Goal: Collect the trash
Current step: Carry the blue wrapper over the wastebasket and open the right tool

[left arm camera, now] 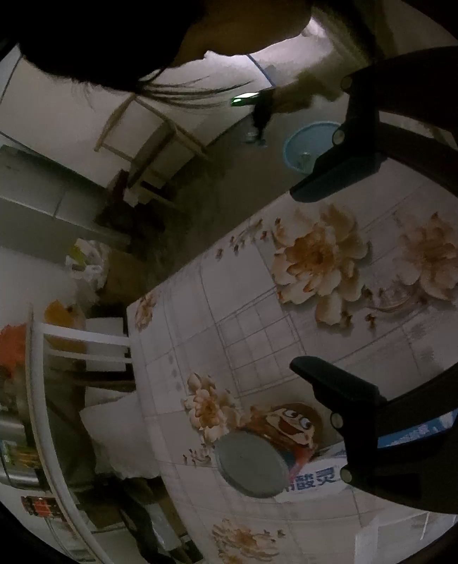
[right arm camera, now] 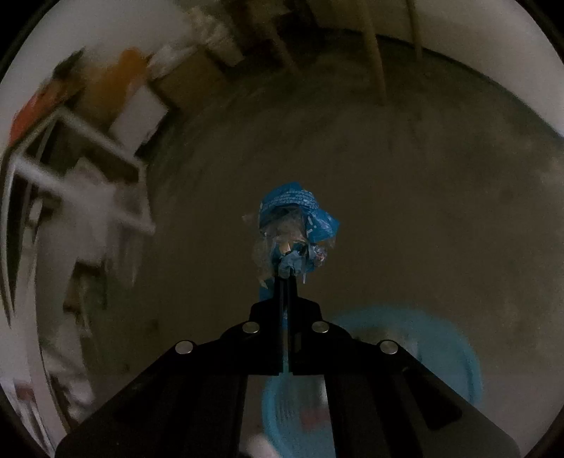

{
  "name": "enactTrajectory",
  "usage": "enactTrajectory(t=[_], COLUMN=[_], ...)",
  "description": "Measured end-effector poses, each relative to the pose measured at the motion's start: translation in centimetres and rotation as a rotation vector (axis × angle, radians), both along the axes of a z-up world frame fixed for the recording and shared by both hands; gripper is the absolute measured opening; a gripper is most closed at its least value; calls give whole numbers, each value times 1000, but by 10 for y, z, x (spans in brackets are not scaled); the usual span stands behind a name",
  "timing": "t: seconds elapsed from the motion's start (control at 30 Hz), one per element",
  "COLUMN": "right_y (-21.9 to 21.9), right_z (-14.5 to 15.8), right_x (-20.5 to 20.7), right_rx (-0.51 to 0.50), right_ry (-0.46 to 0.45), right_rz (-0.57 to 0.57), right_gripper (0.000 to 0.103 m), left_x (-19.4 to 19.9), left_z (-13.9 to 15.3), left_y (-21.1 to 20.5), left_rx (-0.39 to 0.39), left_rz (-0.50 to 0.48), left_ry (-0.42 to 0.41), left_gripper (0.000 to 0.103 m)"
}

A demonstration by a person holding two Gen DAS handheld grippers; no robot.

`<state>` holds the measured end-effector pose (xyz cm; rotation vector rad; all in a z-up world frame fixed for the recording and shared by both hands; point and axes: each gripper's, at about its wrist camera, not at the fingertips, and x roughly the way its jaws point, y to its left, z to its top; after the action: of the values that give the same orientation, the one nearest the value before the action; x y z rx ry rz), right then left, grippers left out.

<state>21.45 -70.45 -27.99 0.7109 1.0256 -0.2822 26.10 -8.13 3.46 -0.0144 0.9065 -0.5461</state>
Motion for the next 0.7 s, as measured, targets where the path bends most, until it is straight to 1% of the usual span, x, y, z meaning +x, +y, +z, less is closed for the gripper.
enactTrajectory(t=[0.03, 0.07, 0.13, 0.17, 0.23, 0.27, 0.3, 0.33, 0.37, 0.4, 0.43, 0.47, 0.5, 0.53, 0.57, 0.63, 0.7], right_y=[4, 20, 39, 40, 58, 58, 67, 69, 75, 77, 82, 85, 86, 89, 92, 100, 101], right_z=[5, 3, -6, -13, -33, -34, -40, -45, -56, -58, -68, -73, -74, -68, -57, -41, -20], right_x=[-11, -34, -67, -75, -99, -89, -93, -93, -89, -69, -71, -54, -53, -54, -69, -82, -92], right_rx=[-3, -18, -36, -35, -19, -8, 8, 2, -30, -53, -63, -64, -66, -78, -77, -69, -89], right_ry=[6, 21, 69, 79, 115, 122, 111, 117, 151, 174, 187, 197, 200, 195, 181, 138, 110], right_rz=[7, 14, 10, 8, -8, -14, -11, -10, -8, 6, 18, 21, 25, 14, 9, 2, -14], right_gripper=[0, 1, 1, 1, 1, 3, 4, 6, 9, 12, 17, 25, 28, 32, 38, 43, 44], left_x=[-4, -8, -20, -27, -37, -41, -49, -56, -61, -68, -75, -81, -90, -98, -103, -117, -127], left_z=[2, 5, 11, 15, 20, 22, 26, 29, 31, 34, 38, 41, 46, 49, 52, 58, 60], left_y=[2, 4, 9, 14, 20, 24, 30, 34, 38, 44, 50, 56, 63, 69, 74, 87, 98], left_rx=[-8, -13, -15, -20, -29, -34, -39, -43, -48, -55, -62, -75, -91, -104, -117, -150, -167], left_rz=[-6, -13, -28, -37, -51, -57, -63, -67, -69, -68, -68, -67, -61, -56, -52, -42, -28], left_ry=[-6, -17, -45, -59, -77, -84, -100, -111, -120, -133, -146, -162, -180, -195, -206, -230, -245], left_gripper=[87, 87, 87, 87, 87, 87, 87, 87, 87, 87, 87, 87, 87, 87, 87, 87, 87])
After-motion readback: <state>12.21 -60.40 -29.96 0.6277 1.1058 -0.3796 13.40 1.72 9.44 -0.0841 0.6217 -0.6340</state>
